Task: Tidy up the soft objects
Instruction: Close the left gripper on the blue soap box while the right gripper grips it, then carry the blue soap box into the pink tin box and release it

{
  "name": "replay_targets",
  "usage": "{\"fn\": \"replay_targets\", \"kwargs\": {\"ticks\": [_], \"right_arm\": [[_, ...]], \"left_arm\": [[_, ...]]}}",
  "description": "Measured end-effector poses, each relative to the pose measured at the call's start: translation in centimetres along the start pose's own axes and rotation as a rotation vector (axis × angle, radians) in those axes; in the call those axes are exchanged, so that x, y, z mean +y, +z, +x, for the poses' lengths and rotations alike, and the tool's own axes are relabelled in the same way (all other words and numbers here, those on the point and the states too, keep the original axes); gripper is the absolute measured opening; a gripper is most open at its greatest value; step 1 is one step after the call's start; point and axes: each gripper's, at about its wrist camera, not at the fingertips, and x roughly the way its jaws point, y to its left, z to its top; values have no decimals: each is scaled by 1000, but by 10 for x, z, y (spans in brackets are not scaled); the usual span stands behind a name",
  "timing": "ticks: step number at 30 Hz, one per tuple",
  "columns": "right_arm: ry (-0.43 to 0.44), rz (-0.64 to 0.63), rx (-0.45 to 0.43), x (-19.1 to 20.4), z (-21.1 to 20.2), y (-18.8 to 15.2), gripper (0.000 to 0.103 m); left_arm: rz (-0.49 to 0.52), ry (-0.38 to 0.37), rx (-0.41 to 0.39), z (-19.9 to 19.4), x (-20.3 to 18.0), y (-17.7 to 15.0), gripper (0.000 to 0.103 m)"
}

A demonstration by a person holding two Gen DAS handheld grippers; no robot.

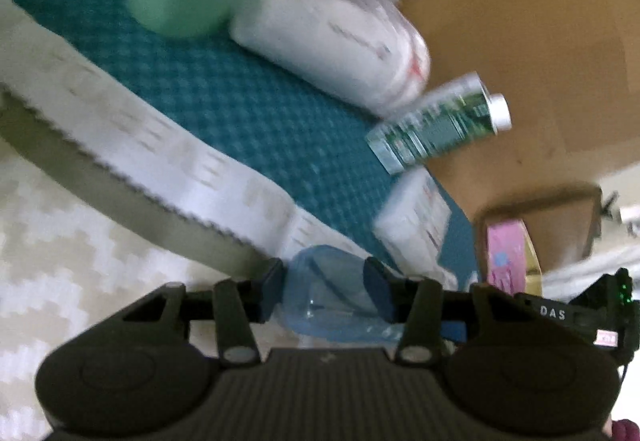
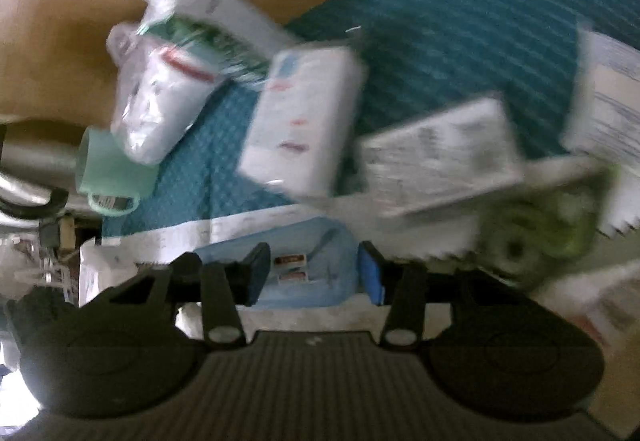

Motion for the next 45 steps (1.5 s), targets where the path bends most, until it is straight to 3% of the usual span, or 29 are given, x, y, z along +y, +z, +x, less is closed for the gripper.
{"fn": "replay_targets", "kwargs": {"ticks": [4, 8, 13, 19, 23, 29, 34, 37, 41, 45], "right_arm": [[16, -116, 19, 25, 19, 4, 57], [10, -184, 71, 38, 33, 10, 72], [-40, -288, 194, 65, 48, 31, 71], [-89, -467, 255, 124, 60, 21, 71], [-112, -596, 329, 163, 73, -10, 71], [-153, -721, 414, 204, 94, -78, 71], [-140, -690, 425, 194, 94, -130, 71], [-133, -760, 431, 183, 88, -169, 68], [-142, -955, 361, 159, 74, -215, 65], [-198, -1261, 225, 134, 65, -258, 64]], "left_arm": [[-49, 47, -73, -21, 14, 10, 50], [-100, 44, -96, -34, 22, 13, 51], [-43, 100, -133, -35, 11, 11, 52], [-130, 113, -183, -56, 23, 16, 55], [-204, 101, -241, -89, 44, 0, 56], [-302, 105, -311, -140, 81, -55, 61], [-288, 151, -330, -168, 92, -91, 62], [-233, 209, -314, -179, 92, -108, 62], [-148, 250, -277, -182, 86, -126, 62], [-70, 254, -239, -177, 74, -139, 62]]}}
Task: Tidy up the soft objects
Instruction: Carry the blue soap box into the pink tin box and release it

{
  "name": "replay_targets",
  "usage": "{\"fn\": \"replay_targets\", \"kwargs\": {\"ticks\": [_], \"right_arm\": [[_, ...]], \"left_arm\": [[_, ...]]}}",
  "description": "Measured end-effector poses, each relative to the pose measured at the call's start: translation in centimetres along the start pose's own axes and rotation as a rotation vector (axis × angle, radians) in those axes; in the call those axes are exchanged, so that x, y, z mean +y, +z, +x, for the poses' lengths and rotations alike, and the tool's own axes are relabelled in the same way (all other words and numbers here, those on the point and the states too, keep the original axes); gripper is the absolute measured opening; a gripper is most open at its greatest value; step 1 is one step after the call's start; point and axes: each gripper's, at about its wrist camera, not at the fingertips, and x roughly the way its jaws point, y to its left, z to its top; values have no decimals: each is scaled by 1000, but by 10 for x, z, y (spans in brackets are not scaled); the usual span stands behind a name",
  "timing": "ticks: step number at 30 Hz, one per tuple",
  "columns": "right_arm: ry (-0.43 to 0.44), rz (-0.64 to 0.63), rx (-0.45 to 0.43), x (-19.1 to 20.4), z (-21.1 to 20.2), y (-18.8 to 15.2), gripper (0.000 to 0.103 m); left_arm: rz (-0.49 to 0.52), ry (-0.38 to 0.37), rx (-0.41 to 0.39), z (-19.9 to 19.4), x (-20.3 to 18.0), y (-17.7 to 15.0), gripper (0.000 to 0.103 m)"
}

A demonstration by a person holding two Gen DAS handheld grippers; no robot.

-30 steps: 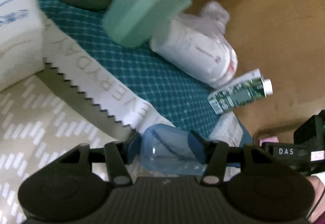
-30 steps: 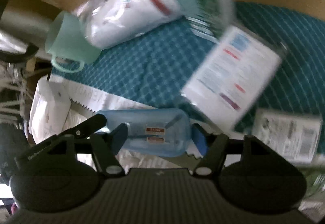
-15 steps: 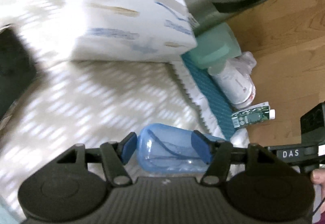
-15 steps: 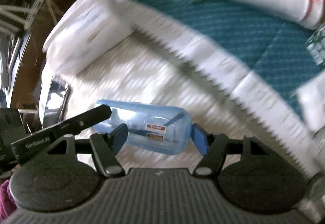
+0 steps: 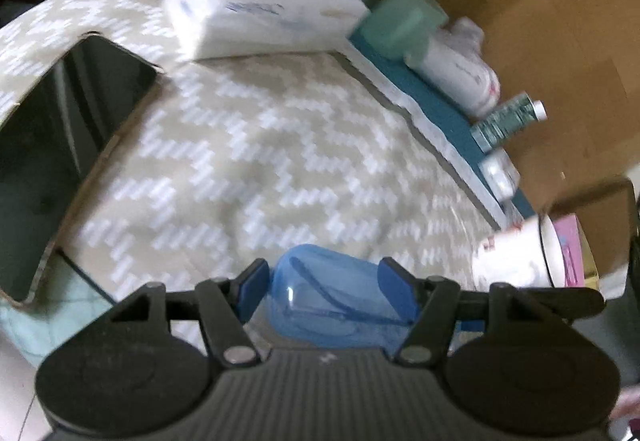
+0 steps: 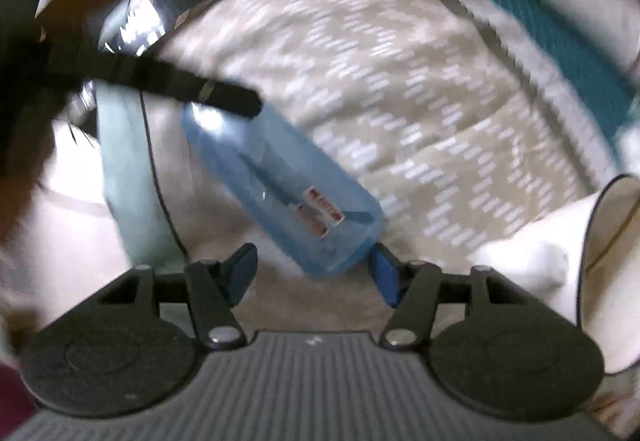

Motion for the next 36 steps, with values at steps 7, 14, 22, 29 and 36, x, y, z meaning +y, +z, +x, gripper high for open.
{"fn": "replay_targets", "kwargs": {"ticks": [7, 14, 22, 29, 36], "right_arm": [[-181, -134, -187, 2, -9, -28, 76], [-176, -169, -257, 9, -3, -22, 81], [-90, -154, -201, 19, -20, -51, 69], [-59, -165, -163, 17, -42, -122, 68], [-25, -110, -149, -4, -64, -186, 68]], "left_arm": [[73, 0, 31, 2, -16, 2, 59], [165, 7, 43, -3, -25, 5, 66], [179, 13, 96, 1, -36, -15, 59], [157, 16, 136, -6, -64, -76, 62], [194, 34, 163, 5, -118, -137, 65]]}}
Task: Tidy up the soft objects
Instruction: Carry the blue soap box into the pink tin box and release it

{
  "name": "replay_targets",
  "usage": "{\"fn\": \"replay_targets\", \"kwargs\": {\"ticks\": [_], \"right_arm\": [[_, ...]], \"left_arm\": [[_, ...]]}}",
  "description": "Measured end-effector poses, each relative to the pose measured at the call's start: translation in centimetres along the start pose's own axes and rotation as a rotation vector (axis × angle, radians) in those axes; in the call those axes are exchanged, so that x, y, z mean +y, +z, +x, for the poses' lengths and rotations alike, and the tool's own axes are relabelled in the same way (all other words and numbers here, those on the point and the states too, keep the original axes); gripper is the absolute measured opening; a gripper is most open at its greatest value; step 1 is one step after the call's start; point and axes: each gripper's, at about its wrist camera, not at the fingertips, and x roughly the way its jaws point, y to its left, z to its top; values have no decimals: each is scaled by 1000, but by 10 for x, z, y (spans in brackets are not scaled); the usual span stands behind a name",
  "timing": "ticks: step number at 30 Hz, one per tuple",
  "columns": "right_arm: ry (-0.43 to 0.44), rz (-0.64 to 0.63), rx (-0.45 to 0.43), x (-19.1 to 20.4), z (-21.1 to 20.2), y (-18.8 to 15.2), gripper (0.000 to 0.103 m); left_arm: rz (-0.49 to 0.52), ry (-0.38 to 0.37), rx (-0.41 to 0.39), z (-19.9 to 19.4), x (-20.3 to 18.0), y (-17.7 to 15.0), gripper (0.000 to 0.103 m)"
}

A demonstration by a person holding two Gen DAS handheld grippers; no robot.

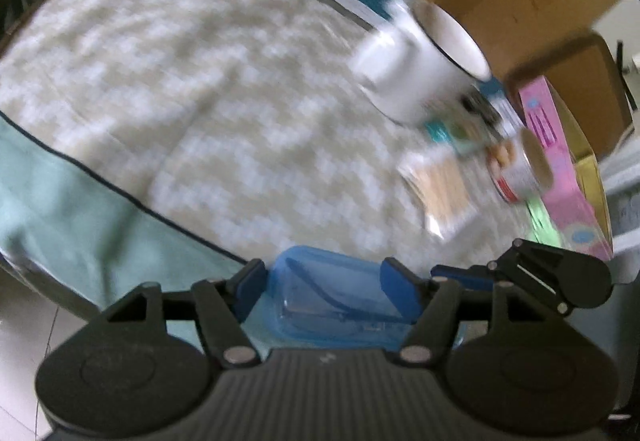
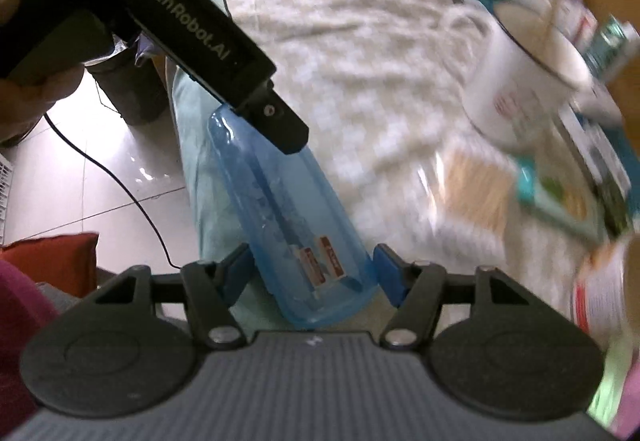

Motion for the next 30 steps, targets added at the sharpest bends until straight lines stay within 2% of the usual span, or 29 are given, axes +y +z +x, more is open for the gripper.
{"fn": "replay_targets", "kwargs": {"ticks": [5, 10, 16, 20, 21, 22, 24, 25, 26, 28, 30], "right_arm": [[-50, 27, -3, -20, -26, -51, 68], [-180, 65, -10, -53, -54, -116, 68], [-252, 272, -27, -91, -88, -196, 71], [-270, 396, -62, -104, -100, -230, 71], [-260, 416, -78, -105, -102, -237, 70], [-254, 429, -100, -106, -104, -242, 63], [-269, 434, -112, -103, -107, -245, 58], [-281, 434, -116, -102, -110, -247, 48], [-291, 447, -125, -105, -114, -249, 43], [-307, 496, -167, -122, -131, -258, 43], [-336, 549, -210, -137, -147, -262, 43]], "left_arm": [[32, -8, 19, 17, -52, -24, 65], [93, -53, 21, 51, -125, -39, 65], [244, -119, 72, 101, -225, -57, 70], [293, -141, 126, 119, -265, -68, 77], [306, -136, 130, 121, -271, -70, 75], [313, -134, 133, 124, -275, -71, 75], [328, -131, 146, 128, -284, -73, 74], [324, -131, 156, 129, -288, -73, 74], [322, -117, 151, 129, -293, -72, 73], [337, -107, 125, 123, -304, -65, 71], [342, -132, 113, 117, -318, -54, 71]]}}
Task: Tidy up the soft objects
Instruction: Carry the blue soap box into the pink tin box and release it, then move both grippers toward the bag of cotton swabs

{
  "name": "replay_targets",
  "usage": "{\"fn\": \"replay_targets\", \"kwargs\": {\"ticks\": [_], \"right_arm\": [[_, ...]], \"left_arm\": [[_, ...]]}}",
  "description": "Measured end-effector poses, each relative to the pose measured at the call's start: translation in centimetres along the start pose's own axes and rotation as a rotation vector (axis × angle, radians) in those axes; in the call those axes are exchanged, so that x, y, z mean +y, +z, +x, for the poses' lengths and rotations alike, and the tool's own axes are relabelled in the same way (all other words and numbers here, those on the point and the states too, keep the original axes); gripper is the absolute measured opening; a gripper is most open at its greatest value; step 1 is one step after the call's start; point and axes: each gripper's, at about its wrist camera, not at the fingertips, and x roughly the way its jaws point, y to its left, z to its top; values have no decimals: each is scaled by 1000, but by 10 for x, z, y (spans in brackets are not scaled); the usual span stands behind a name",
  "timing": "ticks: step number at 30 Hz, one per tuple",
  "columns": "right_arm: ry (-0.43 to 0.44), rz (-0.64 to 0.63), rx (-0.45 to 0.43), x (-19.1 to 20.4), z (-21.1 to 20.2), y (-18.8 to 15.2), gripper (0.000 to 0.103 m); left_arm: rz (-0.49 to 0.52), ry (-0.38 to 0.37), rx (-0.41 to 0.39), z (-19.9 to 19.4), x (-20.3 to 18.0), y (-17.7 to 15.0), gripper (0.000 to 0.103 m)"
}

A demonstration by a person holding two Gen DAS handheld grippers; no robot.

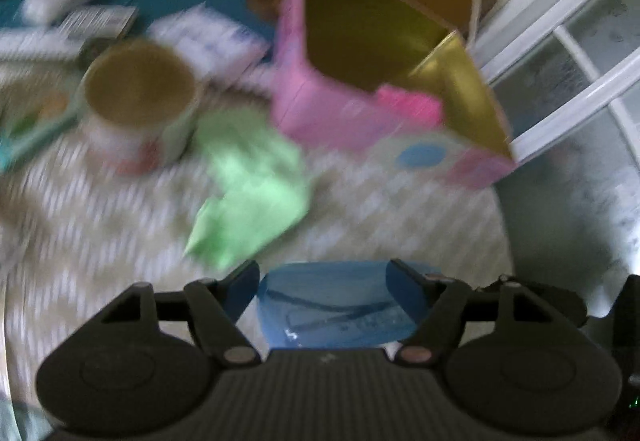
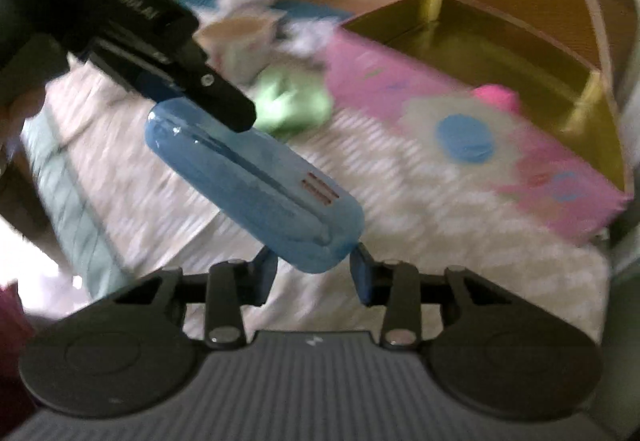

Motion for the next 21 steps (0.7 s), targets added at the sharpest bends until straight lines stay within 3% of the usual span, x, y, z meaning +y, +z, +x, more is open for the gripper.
{"fn": "replay_targets", "kwargs": {"ticks": [6, 10, 11, 14, 17, 19, 21], "right_arm": [[-154, 62, -107, -52, -10, 45, 43], [-247, 131, -95, -89, 14, 72, 46], [-236, 156, -107, -96, 20, 76, 68], [-305, 183, -108, -93, 23, 77, 65], [-252, 199, -161, -80, 5, 62, 63], [-225, 197, -187, -66, -7, 50, 62], [-128, 210, -192, -52, -13, 42, 61]], "left_arm": [[125, -21, -102, -5, -55, 65, 71], [181, -19, -172, 11, -86, 117, 71], [176, -25, -176, 21, -89, 130, 71], [146, 28, -173, 46, -87, 147, 62], [121, 79, -183, 50, -78, 145, 62], [106, 26, -195, 33, -67, 135, 62], [137, 11, -214, 10, -57, 120, 64]]}}
